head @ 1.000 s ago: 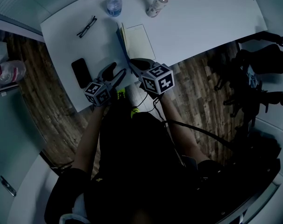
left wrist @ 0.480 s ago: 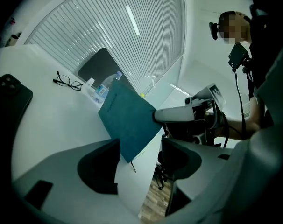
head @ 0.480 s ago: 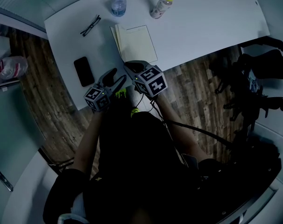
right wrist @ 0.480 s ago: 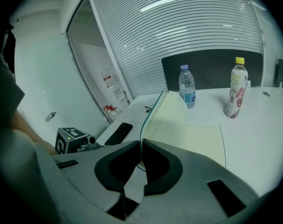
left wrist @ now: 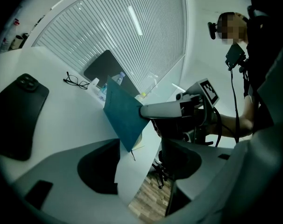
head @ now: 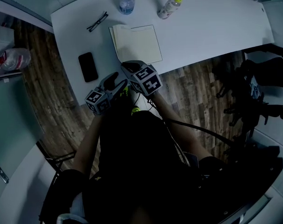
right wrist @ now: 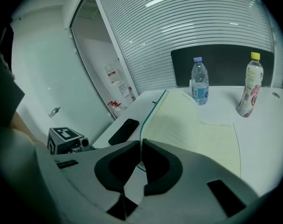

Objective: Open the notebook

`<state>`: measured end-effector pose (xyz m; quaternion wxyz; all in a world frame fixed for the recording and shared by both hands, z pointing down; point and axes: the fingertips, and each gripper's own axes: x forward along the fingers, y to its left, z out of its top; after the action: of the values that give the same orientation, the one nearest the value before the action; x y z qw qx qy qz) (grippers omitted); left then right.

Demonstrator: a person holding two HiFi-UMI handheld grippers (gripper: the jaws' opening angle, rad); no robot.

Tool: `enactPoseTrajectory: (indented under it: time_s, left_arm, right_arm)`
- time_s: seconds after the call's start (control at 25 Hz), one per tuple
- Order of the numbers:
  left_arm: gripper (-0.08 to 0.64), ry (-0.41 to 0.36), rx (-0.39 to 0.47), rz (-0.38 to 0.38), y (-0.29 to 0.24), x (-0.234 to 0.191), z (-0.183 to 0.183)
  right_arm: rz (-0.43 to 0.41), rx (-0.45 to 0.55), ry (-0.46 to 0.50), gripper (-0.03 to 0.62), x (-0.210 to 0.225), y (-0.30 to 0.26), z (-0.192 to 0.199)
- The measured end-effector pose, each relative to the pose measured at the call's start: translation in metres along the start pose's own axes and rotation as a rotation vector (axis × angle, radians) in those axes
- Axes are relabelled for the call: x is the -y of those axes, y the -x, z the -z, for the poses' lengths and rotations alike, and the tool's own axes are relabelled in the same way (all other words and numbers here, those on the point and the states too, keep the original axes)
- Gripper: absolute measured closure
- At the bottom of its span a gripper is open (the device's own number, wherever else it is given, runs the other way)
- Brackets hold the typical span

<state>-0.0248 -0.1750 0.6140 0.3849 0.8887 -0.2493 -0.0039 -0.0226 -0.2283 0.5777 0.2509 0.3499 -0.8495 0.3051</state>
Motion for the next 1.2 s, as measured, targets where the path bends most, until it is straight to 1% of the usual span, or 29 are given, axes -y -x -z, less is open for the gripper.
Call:
enactPoseTrajectory:
  time_s: [0.44,0.6,0.8,1.04,1.2]
  left_arm:
    - [0.275,0.021,0.018,-0.042,0.021,-0.008,0.007]
    - [0.275,0.029,0.025,-0.051,0.024,-0.008,0.008]
    - [0.275,0.038,0.036,-0.063,0.028,-0.009,0.009]
    - [0.278,0.054,0.053,-0.066,0.03,-0.011,0.009]
    - [0.281,0.051,0.046,-0.058,0.035,-0.01,0.009]
  right_arm:
    - [-0.047,-0.07,0.028,0.548,-0.01,-0.033,0.015]
    - [-0.063,-0.088,0.022,0.548,-0.013,-0.043,0.019]
    - [-0.078,-0.136,0.03,0.548,-0.015,-0.054,0.029]
    - [-0.095,-0.184,0.047,0.548,-0.015,-0.069,0.036]
    - [-0.111,-0.207,0.051,0.549,-0.018,-0.076,0.04]
